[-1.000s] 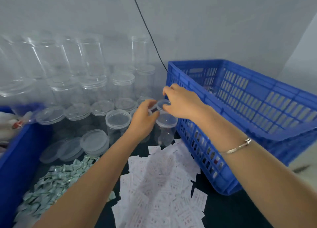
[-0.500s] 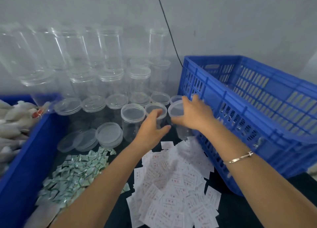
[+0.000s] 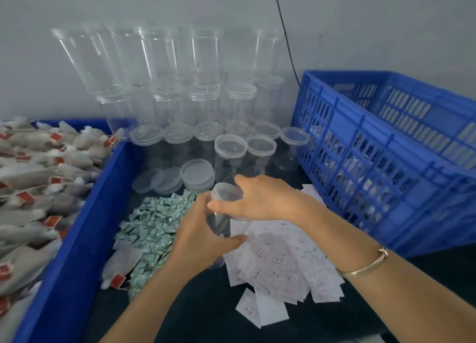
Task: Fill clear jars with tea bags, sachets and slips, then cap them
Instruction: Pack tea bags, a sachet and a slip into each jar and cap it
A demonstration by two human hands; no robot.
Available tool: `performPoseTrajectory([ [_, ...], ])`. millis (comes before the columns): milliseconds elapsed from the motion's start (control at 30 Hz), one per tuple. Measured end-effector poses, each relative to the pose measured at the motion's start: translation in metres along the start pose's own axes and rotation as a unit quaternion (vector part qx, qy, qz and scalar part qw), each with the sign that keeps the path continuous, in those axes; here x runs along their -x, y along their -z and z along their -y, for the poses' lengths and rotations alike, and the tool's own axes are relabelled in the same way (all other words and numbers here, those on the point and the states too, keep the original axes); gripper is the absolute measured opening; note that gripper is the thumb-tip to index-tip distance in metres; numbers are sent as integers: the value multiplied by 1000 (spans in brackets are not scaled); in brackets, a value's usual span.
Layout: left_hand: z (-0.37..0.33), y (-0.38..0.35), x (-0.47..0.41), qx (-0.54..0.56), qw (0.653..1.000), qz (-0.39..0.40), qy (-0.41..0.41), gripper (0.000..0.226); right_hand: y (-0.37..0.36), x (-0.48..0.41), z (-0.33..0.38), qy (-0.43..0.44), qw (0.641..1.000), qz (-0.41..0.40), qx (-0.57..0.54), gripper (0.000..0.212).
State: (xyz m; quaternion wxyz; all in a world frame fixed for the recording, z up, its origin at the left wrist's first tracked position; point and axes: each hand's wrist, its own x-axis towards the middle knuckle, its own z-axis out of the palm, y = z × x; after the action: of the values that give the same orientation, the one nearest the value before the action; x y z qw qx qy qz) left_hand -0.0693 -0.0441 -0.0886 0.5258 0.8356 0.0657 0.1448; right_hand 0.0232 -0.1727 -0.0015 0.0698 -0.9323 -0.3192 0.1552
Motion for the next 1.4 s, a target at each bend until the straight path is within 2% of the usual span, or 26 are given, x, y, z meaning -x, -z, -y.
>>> performPoseTrajectory([
  [33,5,6,8,-10,1000,-2,5,71,-7,0,6,7,999,23,-29,95],
  [100,11,17,22,-30,999,-10,10,70,-19,-1,16,20,995,49,-82,65],
  [133,13,22,26,-38,999,-15,4,69,-22,-1,19,29,993,53,-99,57],
  [200,11,32,34,-45,999,-19,-8,70,-25,0,24,54,989,50,-129,53],
  [267,11,39,38,9,1000,-2,3,72,-23,2,27,102,982,44,-153,48],
  [333,13,43,42,66,997,22,14,74,-14,5,25,171,968,79,-167,60],
  [400,13,43,46,59,998,35,4,75,0,11,22,225,950,157,-152,83],
  [467,14,41,48,45,998,35,-6,74,12,16,18,244,939,212,-117,100],
  [533,12,41,48,19,999,27,-7,73,17,20,22,213,951,198,-104,103],
  [600,10,41,46,-9,1000,19,-15,71,14,20,33,140,980,138,-42,99],
  [667,8,41,46,-26,999,16,-27,70,10,19,40,66,988,134,29,104],
  [700,7,40,46,-35,999,15,-31,71,9,18,42,51,987,148,25,98],
  [767,9,40,46,-41,998,15,-41,73,8,19,39,98,980,167,-48,65],
  [800,10,40,47,-47,998,15,-42,74,11,20,35,128,971,186,-77,58],
  [867,9,41,47,-79,996,13,-40,74,16,23,26,193,950,229,-86,96],
  [900,9,42,47,-101,994,11,-44,75,16,24,24,198,947,238,-89,109],
  [933,8,42,46,-119,991,10,-54,76,16,25,26,186,951,230,-92,114],
  [1033,6,41,42,-120,990,11,-76,71,10,19,35,97,979,172,-41,101],
  [1067,7,40,41,-115,990,13,-80,71,10,17,37,67,982,170,-35,90],
  [1133,9,38,41,-115,990,6,-86,73,8,16,38,71,982,168,-44,59],
  [1167,10,37,41,-116,989,0,-90,72,8,16,36,94,980,170,-43,62],
  [1267,14,38,42,-121,989,-3,-90,75,8,18,27,138,973,186,-5,112],
  [1300,14,38,42,-124,989,-2,-85,76,7,18,28,131,973,192,-9,119],
  [1400,17,39,43,-129,988,3,-83,76,2,12,33,64,984,163,-33,103],
])
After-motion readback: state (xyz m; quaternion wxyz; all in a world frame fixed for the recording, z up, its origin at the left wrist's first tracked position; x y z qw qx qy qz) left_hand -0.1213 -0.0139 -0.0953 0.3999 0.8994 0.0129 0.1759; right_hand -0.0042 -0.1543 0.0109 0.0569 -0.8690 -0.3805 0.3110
